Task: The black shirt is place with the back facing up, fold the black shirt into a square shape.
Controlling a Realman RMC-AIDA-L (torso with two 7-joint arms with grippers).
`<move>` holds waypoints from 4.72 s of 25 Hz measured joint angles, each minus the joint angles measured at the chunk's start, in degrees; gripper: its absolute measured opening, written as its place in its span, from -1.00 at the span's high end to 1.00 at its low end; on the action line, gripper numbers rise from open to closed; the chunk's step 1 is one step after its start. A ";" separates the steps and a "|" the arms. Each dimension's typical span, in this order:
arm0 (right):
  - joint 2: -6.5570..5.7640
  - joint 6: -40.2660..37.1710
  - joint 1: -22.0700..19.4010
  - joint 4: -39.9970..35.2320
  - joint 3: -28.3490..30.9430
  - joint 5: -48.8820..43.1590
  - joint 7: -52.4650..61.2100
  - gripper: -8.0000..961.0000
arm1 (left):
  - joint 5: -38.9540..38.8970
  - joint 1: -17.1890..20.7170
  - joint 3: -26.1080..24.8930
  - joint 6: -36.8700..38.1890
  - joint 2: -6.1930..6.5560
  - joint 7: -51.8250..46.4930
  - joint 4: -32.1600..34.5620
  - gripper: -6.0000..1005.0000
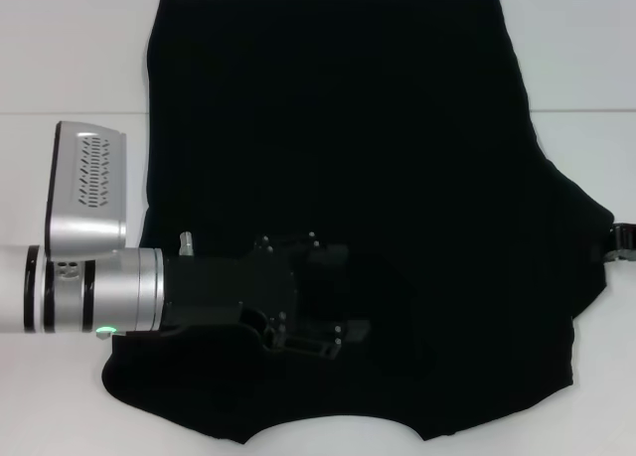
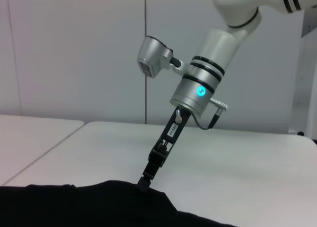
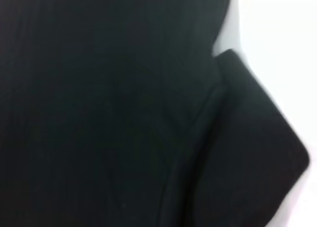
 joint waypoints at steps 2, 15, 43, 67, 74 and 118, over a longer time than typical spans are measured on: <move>-0.06 -0.19 -0.86 -0.88 1.40 0.11 -1.00 0.98 | -0.37 0.11 -0.06 0.12 -0.03 -0.16 0.00 -0.80; 0.10 -1.66 -4.90 -2.48 8.83 0.29 -6.24 0.98 | -0.63 0.65 -0.14 0.34 -0.33 -1.69 -0.23 -0.80; 0.29 -1.88 -6.97 -3.89 16.94 0.28 -14.16 0.98 | -0.69 0.97 -0.13 1.20 -0.38 -4.52 -0.87 -0.80; 3.52 -7.21 2.83 -3.21 6.97 1.99 -13.13 0.98 | -0.69 0.97 -0.19 0.96 -0.35 -5.80 -0.72 -0.80; 5.18 -8.01 5.87 -3.43 -2.50 1.94 -8.99 0.95 | -0.69 1.42 -0.22 0.60 -0.33 -5.88 -0.71 -0.80; 11.44 -10.64 0.85 -0.89 -1.17 32.02 -45.97 -0.94 | 16.14 15.70 -18.50 2.49 1.30 -15.68 17.48 -0.79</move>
